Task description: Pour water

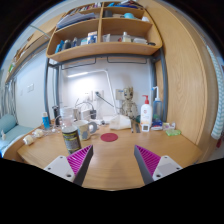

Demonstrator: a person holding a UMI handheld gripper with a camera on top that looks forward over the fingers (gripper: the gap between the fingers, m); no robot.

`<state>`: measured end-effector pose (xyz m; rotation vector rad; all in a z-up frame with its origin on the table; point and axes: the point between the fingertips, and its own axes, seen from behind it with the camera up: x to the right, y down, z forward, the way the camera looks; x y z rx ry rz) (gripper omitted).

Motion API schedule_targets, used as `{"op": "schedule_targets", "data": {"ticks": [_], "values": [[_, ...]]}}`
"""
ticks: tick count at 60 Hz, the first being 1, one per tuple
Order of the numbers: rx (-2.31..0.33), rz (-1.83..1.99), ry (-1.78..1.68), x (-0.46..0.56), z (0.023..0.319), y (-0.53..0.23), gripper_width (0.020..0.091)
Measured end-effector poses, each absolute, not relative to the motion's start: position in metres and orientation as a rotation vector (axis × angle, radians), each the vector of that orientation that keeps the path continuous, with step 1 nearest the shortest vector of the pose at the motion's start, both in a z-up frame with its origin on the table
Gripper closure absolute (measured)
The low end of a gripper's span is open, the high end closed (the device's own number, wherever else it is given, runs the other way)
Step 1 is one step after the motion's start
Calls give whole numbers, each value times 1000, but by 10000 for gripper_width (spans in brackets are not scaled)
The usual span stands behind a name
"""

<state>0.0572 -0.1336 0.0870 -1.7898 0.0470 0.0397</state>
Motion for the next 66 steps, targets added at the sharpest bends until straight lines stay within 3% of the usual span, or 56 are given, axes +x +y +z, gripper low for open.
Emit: {"op": "schedule_targets", "data": {"ticks": [16, 29, 40, 46, 49, 54, 63, 66], "values": [[-1769, 161, -54, -44, 70, -128, 246], [-1730, 130, -66, -75, 80, -86, 241], [-1721, 103, -91, -83, 78, -49, 358], [-1726, 105, -108, -89, 74, -39, 514], [-1729, 100, -104, -88, 73, -36, 672], [-1734, 87, -90, -86, 72, -36, 695], [-1736, 54, -96, -89, 72, -36, 819], [-1742, 57, -106, -90, 71, -36, 826]]}}
